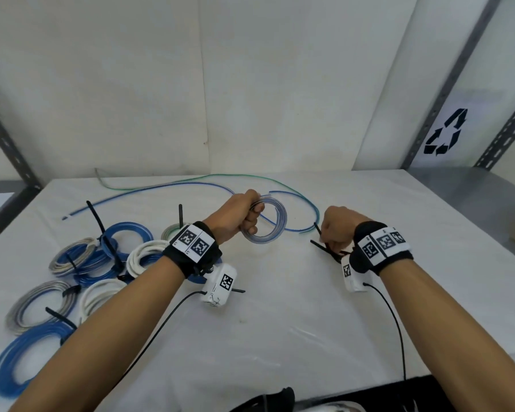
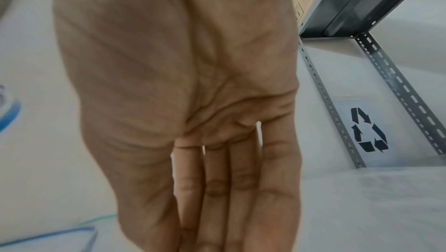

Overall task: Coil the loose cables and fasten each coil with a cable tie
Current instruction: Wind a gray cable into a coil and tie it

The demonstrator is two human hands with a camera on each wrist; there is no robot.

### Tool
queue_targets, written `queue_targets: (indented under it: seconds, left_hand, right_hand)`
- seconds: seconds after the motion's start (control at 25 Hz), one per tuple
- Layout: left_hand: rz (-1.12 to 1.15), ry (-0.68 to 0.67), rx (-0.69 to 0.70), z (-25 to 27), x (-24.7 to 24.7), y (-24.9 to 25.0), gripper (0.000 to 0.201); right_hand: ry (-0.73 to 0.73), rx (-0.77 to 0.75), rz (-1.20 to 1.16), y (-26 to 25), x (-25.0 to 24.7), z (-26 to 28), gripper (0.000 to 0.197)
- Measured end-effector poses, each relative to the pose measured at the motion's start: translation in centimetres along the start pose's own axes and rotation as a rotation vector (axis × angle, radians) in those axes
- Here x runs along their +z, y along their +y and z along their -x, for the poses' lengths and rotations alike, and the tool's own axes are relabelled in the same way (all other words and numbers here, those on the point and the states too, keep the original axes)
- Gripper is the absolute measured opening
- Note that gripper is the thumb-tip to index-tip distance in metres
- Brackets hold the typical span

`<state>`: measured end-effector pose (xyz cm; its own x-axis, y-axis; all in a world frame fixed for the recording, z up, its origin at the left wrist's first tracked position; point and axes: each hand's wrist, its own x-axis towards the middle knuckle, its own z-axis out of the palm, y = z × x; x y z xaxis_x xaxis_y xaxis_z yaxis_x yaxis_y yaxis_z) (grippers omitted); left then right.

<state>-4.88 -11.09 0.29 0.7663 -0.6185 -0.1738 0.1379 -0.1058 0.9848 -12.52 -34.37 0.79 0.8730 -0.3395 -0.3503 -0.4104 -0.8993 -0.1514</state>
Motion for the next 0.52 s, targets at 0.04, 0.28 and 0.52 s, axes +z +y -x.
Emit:
queue_targets:
  seconds: [0.04,0.28,0.52]
  left_hand:
    - [-0.002,0.014,0.008,-0.2,-0.3,0.1,0.038]
    - [-0.043,0.078,0.033,-0.5,-0.7,-0.1,0.033]
    - [-0.061,0.135,0.075,-0.2,-1.2,0.1,0.036]
  right_hand:
    - [0.034,-0.007,0.004,-0.2,-0.6,-0.3,0.017]
    - [0.307,-0.071,-0.338,-0.7,-3.2,-1.0,0.009]
    - [0.355,-0.257,-0.968,-3.9,-3.8,1.5,0.009]
